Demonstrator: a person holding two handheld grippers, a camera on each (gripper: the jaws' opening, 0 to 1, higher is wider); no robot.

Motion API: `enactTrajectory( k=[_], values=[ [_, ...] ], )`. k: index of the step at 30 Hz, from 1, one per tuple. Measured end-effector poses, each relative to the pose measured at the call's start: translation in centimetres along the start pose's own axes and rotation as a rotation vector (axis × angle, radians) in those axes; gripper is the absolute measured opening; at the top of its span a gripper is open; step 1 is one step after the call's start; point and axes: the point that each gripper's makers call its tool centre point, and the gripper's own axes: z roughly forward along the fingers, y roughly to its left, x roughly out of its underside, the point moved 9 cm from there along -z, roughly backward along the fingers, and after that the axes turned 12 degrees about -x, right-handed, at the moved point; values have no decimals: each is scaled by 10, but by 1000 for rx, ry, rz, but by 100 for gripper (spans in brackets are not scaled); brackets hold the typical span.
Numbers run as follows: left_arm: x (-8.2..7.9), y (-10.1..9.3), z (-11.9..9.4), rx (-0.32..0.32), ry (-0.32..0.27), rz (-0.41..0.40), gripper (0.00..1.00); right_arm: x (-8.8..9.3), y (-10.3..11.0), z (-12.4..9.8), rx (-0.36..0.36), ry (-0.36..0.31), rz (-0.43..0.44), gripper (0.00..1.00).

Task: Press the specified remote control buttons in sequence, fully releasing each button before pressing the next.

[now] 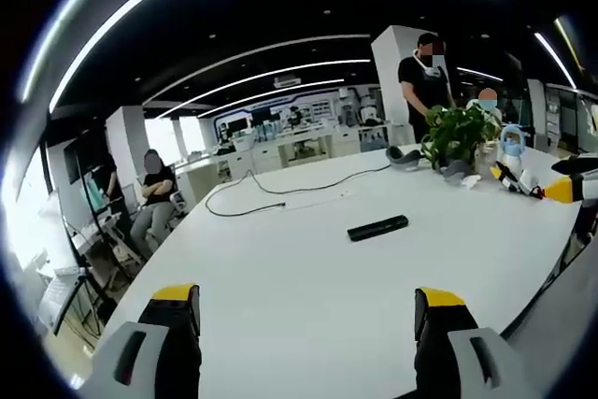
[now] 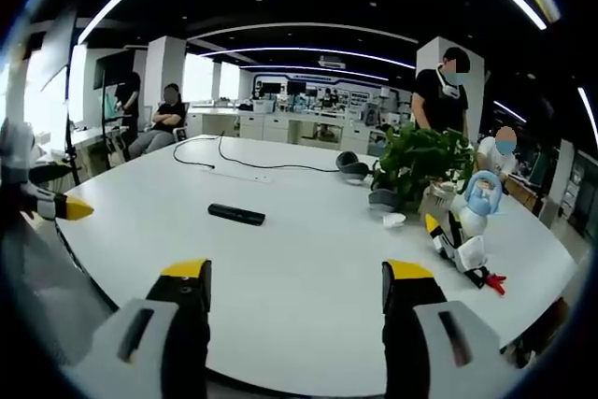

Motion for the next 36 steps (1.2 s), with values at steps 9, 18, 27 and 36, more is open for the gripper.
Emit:
enactTrajectory(
  k=[9, 18, 27, 36],
  values=[
    [-6, -8, 2, 111, 0, 43, 95, 0, -2, -1, 4, -6, 11, 74],
    [-32, -7, 19, 222, -52, 135, 89, 0, -3, -1, 1, -10, 18, 73],
    [-63, -12, 52, 371, -74, 222, 82, 1, -4, -2, 15, -4, 24, 70],
    [-91, -30, 105, 516, -61, 325, 69, 3, -5, -1, 23, 20, 23, 68]
  ],
)
